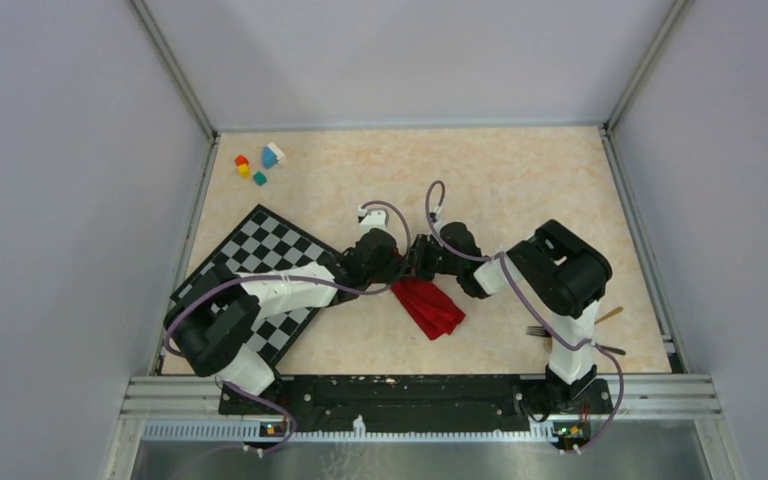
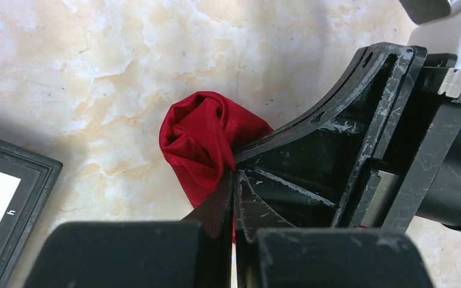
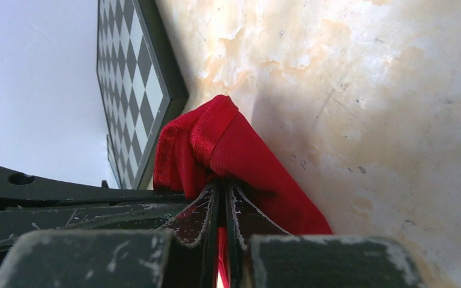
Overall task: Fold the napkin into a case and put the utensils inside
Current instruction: Grasp the top corner of the smaller rectangle folded napkin from the folded napkin.
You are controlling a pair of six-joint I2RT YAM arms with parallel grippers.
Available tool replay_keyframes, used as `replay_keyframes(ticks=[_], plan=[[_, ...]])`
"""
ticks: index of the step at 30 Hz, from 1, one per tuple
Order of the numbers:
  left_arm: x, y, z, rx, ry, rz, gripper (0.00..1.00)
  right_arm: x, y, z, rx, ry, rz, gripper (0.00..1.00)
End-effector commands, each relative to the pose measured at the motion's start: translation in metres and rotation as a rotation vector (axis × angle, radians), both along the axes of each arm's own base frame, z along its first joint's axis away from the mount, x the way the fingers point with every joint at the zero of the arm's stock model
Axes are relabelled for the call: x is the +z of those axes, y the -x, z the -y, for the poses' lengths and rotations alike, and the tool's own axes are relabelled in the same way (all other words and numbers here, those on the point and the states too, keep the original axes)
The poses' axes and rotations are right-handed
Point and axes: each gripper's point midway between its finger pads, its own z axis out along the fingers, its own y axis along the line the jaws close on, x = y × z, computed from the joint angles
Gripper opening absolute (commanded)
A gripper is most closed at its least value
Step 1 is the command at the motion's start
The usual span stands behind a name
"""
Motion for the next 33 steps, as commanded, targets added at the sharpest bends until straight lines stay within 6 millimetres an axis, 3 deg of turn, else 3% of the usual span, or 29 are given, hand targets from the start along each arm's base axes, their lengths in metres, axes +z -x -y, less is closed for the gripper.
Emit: replay_keyframes(ticks=[1,3,6,9,13,17,23,29,33], plan=[[0.001,0.004,0.006,-0.010,0.025,-0.016,0.00,0.068,-0.009,-0.017,0.012,-0.207,0.135,0.05],[0.002,0.002,0.003,-0.005,0.019,-0.018,0.00,0.069,-0.011,-0.015,0.010,-0.176,0.151,0.08],[0.001,0.000,0.001,0.001,0.018,-0.035,0.03,0.051,-0.012,-0.016,0.018,-0.112,0.123,0.10],[0.003,0.000,0.000,-0.004,0.027,-0.063,0.25,0.028,-0.013,-0.018,0.023,-0.059,0.076,0.11],[0.021,-0.002,-0.005,0.000,0.067,-0.065,0.50,0.018,-0.014,-0.021,0.030,-0.037,0.031,0.11],[0.037,-0.008,-0.031,0.055,0.128,-0.092,0.62,0.007,-0.013,-0.017,0.033,0.027,0.004,0.15],[0.024,-0.007,-0.061,0.113,0.179,-0.168,0.61,0.006,-0.009,-0.016,0.059,0.104,0.030,0.20],[-0.001,-0.007,-0.057,0.106,0.190,-0.266,0.40,0.015,-0.006,-0.010,0.071,0.129,0.072,0.30],[-0.016,-0.010,-0.056,0.125,0.179,-0.295,0.29,0.021,-0.006,-0.006,0.074,0.150,0.094,0.30]])
